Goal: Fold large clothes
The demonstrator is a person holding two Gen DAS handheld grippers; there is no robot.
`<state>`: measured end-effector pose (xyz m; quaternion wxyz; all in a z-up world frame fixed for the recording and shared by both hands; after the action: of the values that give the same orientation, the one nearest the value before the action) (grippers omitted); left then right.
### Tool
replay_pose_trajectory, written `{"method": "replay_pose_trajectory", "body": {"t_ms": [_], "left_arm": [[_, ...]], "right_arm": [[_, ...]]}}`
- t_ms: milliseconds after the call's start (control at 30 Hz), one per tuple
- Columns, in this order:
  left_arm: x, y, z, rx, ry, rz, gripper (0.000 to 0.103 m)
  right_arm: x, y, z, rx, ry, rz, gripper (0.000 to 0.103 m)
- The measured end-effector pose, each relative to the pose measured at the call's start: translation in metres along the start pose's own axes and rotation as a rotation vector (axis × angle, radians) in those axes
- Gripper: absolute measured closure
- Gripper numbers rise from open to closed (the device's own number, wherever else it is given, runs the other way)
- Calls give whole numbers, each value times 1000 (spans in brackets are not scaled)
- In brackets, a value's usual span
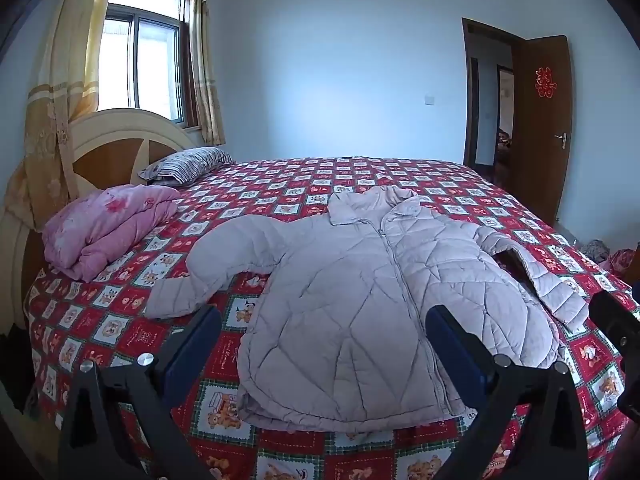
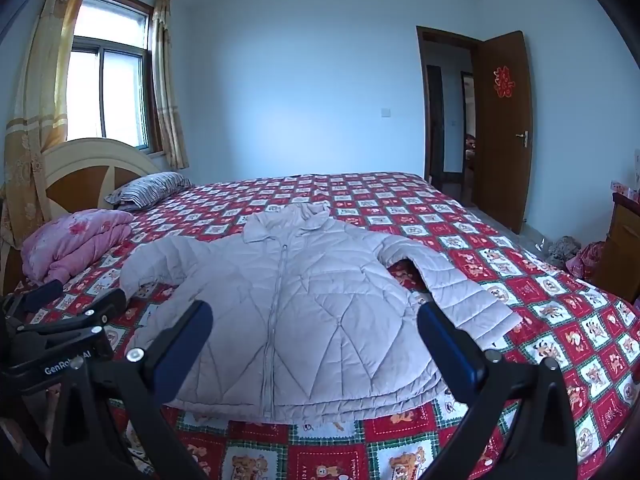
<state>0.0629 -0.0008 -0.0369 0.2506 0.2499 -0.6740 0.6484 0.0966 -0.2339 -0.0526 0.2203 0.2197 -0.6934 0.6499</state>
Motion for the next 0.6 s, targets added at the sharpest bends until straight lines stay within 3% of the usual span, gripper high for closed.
{"method": "replay_pose_trajectory", "body": {"t_ms": [600], "left_arm": [[-2,0,-5,13,1,-1,1]], "right_arm": [[-4,3,0,-2,-5,-12,0]]}}
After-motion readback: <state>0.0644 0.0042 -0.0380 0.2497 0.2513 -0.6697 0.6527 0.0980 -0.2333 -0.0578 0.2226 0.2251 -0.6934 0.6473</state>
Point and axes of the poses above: each gripper's, at about its wrist camera, not at the fingertips, and x roughly against the way its jaws point, z to its right, y to its underside, the point moved 7 cm from there along -x, roughly the way its jaws point, and after that the axes turned 13 degrees about -z, right-handed, at the moved point
